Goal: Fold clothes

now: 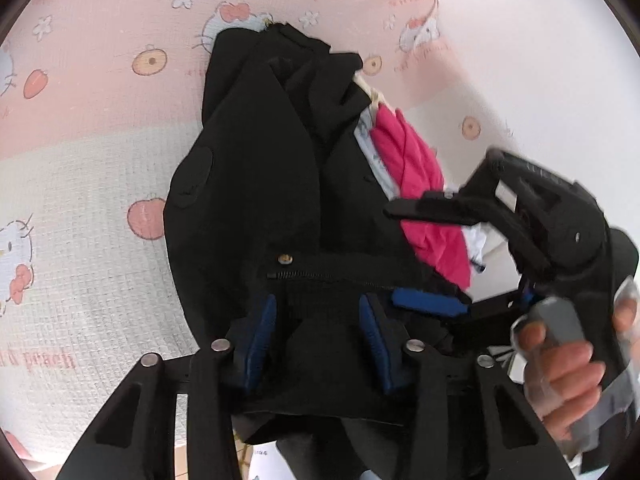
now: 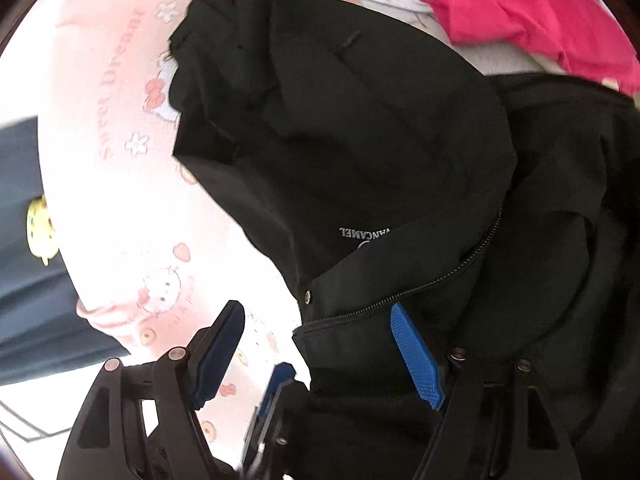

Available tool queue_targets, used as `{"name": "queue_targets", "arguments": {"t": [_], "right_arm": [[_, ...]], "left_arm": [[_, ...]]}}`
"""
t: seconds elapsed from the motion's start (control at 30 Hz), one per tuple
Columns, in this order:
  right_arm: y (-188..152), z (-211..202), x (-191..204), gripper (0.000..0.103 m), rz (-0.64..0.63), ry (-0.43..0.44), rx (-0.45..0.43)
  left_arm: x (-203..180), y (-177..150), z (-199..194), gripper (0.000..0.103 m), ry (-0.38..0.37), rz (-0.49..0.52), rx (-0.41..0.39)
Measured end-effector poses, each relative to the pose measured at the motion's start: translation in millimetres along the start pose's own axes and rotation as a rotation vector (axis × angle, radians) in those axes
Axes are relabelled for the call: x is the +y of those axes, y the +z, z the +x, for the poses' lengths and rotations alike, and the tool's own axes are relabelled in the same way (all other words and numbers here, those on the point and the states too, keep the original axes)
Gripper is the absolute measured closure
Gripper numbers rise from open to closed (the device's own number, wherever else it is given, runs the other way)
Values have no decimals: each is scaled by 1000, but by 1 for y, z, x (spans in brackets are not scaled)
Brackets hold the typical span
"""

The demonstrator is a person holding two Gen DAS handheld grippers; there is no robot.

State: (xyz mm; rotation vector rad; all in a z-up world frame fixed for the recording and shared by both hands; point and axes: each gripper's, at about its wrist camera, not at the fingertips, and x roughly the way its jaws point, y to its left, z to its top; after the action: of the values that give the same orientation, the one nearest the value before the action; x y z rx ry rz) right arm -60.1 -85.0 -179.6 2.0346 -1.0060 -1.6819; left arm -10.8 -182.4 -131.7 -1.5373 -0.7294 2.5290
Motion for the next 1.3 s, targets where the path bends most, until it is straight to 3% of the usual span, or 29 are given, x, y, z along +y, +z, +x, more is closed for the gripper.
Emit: {"name": "queue_targets", "arguments": {"t": [0.23,0.3,0.37,0.4,0.5,0.57,0.63,0.77,0.83,0.9,0.93,0.97,1.03,1.1,1.3], "right_arm": [[-3,2,-8,28,-16,16,-34],[-6,5,-7,37,-39,-1,-51],[-9,7,-6,57,-57,-36,-58],[-11,7,-7,59,-59,-45,-66],[-18,7,-2,74,-98,-40,-76],[-22,10,2,91,-121,5,-44],[-30,17,8,91,-137,64,10],[-39,19,14,91,-162,-11,30],[-38,13,13,90,-153,-56,14],[-34,4,12,82,-134,-103,-15],[-32,-1,11,67,-126,-123,-29],[-31,-4,11,60,-122,-126,-41],[-29,-10,14,42,-129,-144,-56],[-28,-14,20,37,-145,-170,-64],[-21,-8,21,35,-154,-157,-2]], "left_arm": [[3,-6,-1,77,-50,-42,-7],[2,-6,0,77,-57,-56,-4],[1,-8,0,77,-68,-66,-9],[0,-10,-1,77,-72,-69,-13],[-2,-13,-6,77,-87,-73,-26],[-2,-16,-11,78,-108,-79,-36],[0,-19,-17,77,-127,-88,-47],[7,-25,-28,77,-109,-90,-55],[13,-25,-31,77,-138,-104,-62],[17,-21,-32,77,-134,-113,-61],[20,-19,-32,74,-126,-115,-60],[22,-17,-32,72,-117,-118,-58],[27,-11,-31,45,-91,-131,-53],[34,-3,-28,38,-86,-168,-51],[61,18,-9,38,-220,-265,0]]}}
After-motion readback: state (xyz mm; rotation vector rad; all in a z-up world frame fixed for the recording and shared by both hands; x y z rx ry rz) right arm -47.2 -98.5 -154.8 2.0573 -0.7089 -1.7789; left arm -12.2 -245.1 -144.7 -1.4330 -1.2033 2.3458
